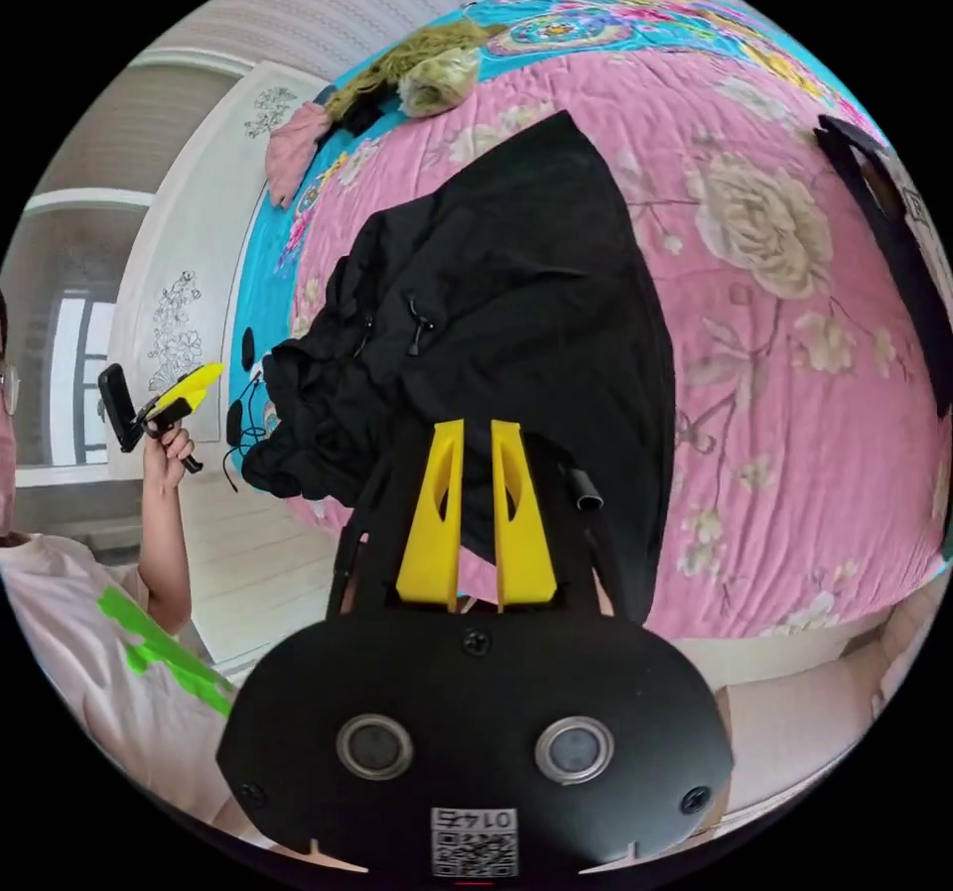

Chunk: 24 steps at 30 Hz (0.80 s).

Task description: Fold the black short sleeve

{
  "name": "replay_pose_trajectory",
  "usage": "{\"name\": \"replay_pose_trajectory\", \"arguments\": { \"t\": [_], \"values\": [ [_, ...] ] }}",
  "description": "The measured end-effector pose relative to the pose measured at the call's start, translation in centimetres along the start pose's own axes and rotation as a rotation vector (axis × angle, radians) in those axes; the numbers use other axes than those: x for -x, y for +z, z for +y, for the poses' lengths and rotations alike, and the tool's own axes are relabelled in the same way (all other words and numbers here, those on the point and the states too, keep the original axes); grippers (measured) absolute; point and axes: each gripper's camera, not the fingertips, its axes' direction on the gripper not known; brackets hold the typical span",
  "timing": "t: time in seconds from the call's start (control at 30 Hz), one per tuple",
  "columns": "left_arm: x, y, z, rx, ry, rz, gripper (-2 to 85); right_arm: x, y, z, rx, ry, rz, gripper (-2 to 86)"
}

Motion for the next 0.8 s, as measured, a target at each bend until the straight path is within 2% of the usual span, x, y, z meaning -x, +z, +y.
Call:
{"name": "replay_pose_trajectory", "arguments": {
  "t": [0.17,0.3,0.37,0.47,0.67,0.8],
  "values": [
    [-5.9,7.5,-16.6,0.173,0.373,-0.018,15.3,-7.7,-3.2,6.6,-0.062,0.251,0.012,12.7],
    [-10.6,15.0,-25.4,0.262,0.541,-0.05,15.8,-12.4,-3.7,10.7,-0.068,0.399,-0.076,13.6],
    [-13.5,20.6,-29.6,0.382,0.609,-0.08,15.7,-14.0,-3.8,12.0,-0.085,0.449,-0.119,13.6],
    [-16.5,25.8,-33.3,0.476,0.666,-0.195,15.9,-16.5,-4.5,13.8,-0.127,0.515,-0.159,12.8],
    [-19.1,29.4,-37.6,0.495,0.653,-0.362,16.8,-20.6,-6.7,16.3,-0.189,0.565,-0.258,11.5],
    [-19.3,31.1,-38.3,0.551,0.62,-0.38,16.6,-21.7,-9.3,17.4,-0.227,0.557,-0.197,12.0]
  ]
}}
